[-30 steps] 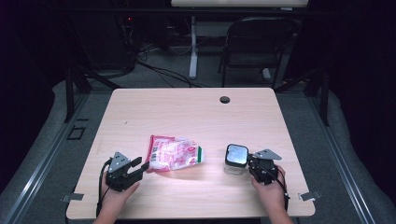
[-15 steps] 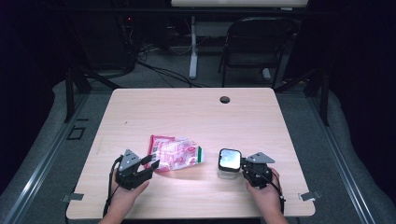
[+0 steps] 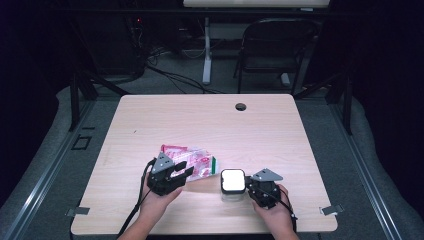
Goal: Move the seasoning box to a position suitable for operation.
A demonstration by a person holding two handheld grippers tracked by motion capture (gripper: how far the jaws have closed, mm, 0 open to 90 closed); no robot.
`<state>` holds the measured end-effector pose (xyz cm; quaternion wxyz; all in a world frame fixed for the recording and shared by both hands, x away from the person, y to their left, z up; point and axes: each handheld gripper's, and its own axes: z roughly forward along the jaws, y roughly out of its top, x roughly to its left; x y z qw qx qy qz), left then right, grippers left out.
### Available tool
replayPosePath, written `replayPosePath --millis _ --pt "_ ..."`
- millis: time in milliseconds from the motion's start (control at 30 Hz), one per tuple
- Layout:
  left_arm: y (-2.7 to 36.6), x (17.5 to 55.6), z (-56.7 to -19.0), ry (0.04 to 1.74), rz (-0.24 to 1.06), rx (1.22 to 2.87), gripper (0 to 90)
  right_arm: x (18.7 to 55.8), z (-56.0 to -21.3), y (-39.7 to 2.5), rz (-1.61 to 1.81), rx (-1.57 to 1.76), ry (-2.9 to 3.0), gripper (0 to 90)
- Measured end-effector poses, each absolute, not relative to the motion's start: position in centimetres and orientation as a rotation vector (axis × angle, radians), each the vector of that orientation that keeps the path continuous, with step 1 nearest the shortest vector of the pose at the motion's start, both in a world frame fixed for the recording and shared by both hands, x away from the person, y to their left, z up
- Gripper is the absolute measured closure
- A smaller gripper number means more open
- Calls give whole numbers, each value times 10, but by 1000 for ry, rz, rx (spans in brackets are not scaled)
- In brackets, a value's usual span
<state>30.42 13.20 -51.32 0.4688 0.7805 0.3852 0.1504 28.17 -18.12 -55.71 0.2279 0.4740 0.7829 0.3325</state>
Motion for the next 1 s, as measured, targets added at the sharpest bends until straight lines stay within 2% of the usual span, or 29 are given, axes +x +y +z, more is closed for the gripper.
replayPosePath --millis 400,600,733,1000 --pt "118 296 -520 892 306 1974 596 273 -554 -187 928 1330 2188 695" --pt "105 297 -524 848 309 1990 513 267 -556 -197 947 1352 2181 577" --pt "98 298 -524 836 282 1987 490 263 -556 -199 932 1308 2191 552" --pt "90 299 -525 813 282 2035 579 258 -563 -201 877 1328 2226 525"
